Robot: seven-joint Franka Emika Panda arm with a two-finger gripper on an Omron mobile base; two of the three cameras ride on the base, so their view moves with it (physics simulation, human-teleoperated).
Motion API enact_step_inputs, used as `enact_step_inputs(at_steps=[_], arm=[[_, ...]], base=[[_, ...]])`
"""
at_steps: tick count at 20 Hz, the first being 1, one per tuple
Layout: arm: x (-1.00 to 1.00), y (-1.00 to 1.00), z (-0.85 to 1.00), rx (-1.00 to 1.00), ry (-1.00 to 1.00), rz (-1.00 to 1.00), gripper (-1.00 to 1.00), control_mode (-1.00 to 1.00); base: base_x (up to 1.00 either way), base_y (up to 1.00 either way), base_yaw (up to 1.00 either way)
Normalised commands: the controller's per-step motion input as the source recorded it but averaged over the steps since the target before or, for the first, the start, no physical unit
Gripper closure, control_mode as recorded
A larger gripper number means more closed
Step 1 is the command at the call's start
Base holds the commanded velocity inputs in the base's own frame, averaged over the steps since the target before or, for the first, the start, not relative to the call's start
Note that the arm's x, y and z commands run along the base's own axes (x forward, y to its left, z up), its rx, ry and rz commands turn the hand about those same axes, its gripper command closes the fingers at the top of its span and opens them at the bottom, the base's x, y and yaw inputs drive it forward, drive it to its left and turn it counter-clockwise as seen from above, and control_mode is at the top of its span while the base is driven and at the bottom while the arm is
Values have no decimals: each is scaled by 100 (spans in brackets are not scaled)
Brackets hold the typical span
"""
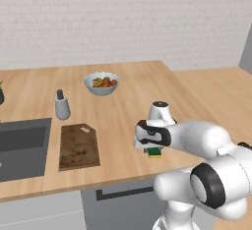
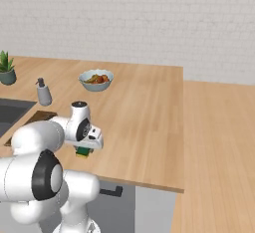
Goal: Pick up the sponge from the counter and clean the cutting board by briefly scrubbing or pressing down on the cutting board. Once finished, release the sponge.
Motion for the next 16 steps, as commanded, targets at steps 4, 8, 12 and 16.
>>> enact_step_inputs(at_steps=[4, 8, 12, 16], arm=[[-16, 78, 31, 0, 0, 0, 100, -100], [-2, 92, 30, 0, 3, 0, 100, -100], [0, 91, 31, 0, 0, 0, 100, -100], [0, 91, 29, 0, 0, 0, 100, -100]], base=[[0, 0, 0], [0, 0, 0], [0, 0, 0], [0, 0, 0]])
